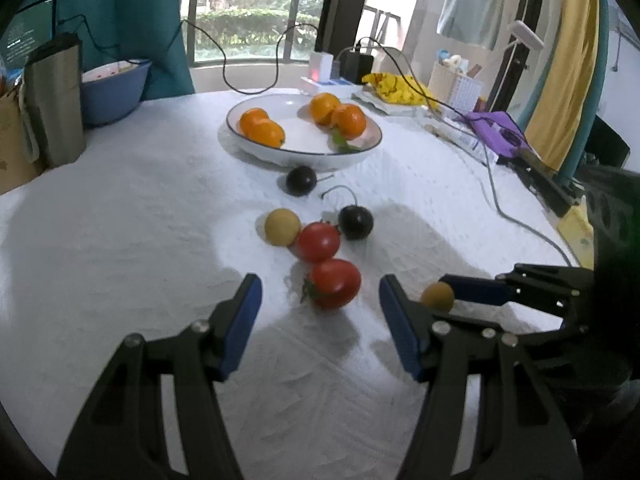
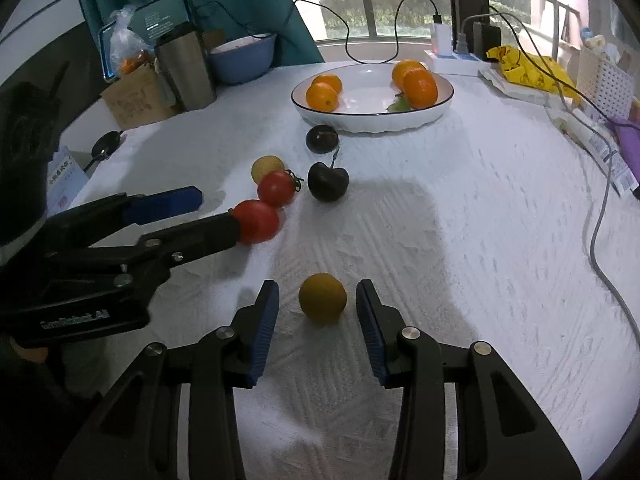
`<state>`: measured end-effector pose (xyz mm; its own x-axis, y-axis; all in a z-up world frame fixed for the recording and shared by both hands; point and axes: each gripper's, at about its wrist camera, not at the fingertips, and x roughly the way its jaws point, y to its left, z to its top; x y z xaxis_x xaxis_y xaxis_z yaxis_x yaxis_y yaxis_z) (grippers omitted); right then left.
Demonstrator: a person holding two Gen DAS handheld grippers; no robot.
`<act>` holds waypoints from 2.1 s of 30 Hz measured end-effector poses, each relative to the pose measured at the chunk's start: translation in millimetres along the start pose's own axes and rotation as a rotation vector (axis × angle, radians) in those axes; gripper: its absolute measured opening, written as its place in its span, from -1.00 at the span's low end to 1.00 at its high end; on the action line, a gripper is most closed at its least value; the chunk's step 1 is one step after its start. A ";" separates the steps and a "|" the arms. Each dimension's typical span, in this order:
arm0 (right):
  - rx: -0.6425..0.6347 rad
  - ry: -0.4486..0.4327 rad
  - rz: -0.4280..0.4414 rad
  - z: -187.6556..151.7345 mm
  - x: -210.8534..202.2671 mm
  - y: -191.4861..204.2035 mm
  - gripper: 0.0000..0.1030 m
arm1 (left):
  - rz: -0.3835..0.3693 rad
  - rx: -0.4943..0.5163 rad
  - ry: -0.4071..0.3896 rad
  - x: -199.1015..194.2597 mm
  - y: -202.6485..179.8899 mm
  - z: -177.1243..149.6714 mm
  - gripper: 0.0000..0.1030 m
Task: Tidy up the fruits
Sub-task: 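Grasp the small yellow fruit with the right tool while the left tool grasps a red tomato, then carry the yellow fruit and red tomato with both tools over the plate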
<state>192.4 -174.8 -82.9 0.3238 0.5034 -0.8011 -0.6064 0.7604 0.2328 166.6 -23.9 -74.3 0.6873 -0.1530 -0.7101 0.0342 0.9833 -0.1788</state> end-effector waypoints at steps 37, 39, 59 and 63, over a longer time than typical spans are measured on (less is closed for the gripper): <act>0.007 -0.056 -0.034 17.7 -15.7 -29.3 -0.50 | -0.041 0.022 0.038 11.6 -14.5 18.2 -0.31; 0.006 -0.061 -0.041 21.2 -17.0 -30.8 -0.50 | -0.053 0.025 0.024 6.9 -14.7 23.0 -0.31; -0.029 -0.105 -0.080 73.9 -23.4 -31.2 -0.50 | -0.064 0.036 -0.063 -7.7 1.6 70.2 -0.31; -0.034 -0.107 -0.083 82.6 -21.1 -33.8 -0.50 | -0.050 0.047 -0.088 -5.5 5.8 80.4 -0.31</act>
<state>266.0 -177.2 -28.3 0.4482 0.4816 -0.7531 -0.5977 0.7879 0.1481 221.4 -9.4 -16.7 0.7446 -0.1947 -0.6385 0.1029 0.9785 -0.1785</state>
